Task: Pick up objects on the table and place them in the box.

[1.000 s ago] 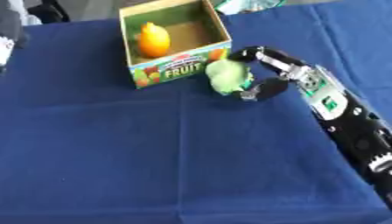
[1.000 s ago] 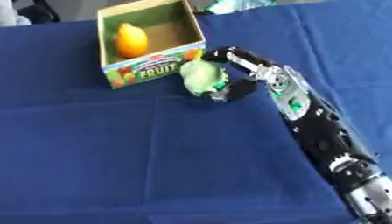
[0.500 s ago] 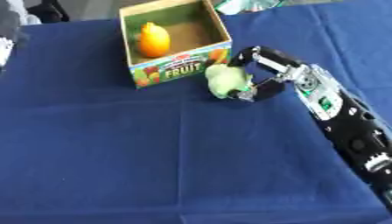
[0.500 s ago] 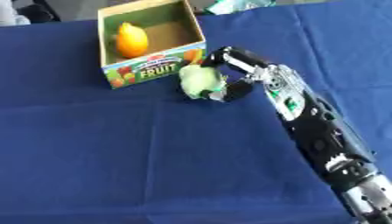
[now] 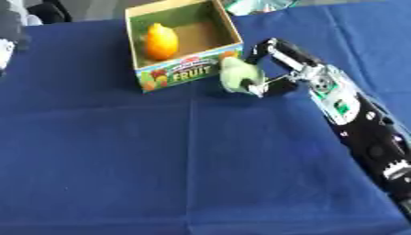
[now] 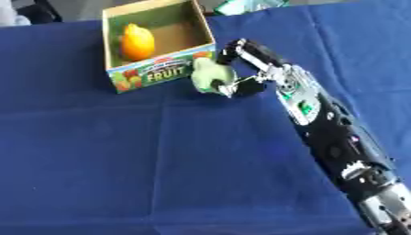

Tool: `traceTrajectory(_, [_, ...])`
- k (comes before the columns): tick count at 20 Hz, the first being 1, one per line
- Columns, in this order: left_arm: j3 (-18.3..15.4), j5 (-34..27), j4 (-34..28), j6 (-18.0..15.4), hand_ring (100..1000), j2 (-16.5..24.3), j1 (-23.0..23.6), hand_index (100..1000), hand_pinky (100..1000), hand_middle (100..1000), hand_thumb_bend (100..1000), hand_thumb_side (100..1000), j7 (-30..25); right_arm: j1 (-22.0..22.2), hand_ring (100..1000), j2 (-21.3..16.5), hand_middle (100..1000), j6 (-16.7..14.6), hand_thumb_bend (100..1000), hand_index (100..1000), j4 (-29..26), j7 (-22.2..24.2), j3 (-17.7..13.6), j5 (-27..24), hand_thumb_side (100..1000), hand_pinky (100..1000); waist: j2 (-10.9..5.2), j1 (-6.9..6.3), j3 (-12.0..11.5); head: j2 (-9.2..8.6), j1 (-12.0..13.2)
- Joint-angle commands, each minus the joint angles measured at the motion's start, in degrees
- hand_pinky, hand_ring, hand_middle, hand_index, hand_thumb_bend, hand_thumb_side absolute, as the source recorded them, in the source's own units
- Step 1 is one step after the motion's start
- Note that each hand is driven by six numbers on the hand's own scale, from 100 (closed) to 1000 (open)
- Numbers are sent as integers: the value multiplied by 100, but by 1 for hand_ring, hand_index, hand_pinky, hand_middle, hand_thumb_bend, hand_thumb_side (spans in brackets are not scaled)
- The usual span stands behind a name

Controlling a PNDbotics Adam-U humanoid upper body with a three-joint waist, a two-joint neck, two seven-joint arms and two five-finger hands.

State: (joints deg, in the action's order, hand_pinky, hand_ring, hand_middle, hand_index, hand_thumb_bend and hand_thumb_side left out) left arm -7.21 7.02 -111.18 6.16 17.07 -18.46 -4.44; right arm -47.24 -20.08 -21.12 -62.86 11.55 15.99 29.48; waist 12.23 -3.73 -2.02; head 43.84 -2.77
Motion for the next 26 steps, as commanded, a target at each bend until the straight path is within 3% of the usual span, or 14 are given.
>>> traceTrajectory(1, [-33, 8, -130, 11, 615, 72, -54, 800, 629, 683, 410, 614, 30, -140, 626, -244, 400, 69, 243, 575, -447, -5, 46, -237, 160, 745, -105, 20, 12, 28, 41])
traceTrajectory(8, [-45, 10, -165, 13, 616, 83, -49, 801, 630, 684, 402, 613, 59, -165, 625, -558, 389, 241, 239, 563, -1120, 73, 128, -680, 142, 747, -119, 50, 37, 28, 77])
traceTrajectory(13, [-40, 3, -194, 12, 615, 62, -52, 800, 629, 681, 406, 611, 74, -267, 625, -722, 390, 348, 244, 562, -1313, 51, 112, -839, 137, 749, -124, 40, -12, 28, 54])
traceTrajectory(18, [-5, -20, -242, 4, 615, -13, -103, 799, 629, 679, 411, 608, 76, -403, 625, -794, 391, 393, 247, 564, -1206, -28, 52, -802, 136, 750, -102, 21, -143, 28, -52])
traceTrajectory(26, [98, -67, -337, -7, 611, -281, -292, 798, 629, 676, 420, 604, -16, -663, 626, -780, 393, 435, 249, 570, -671, -216, -184, -522, 139, 753, 0, 13, -575, 28, -434])
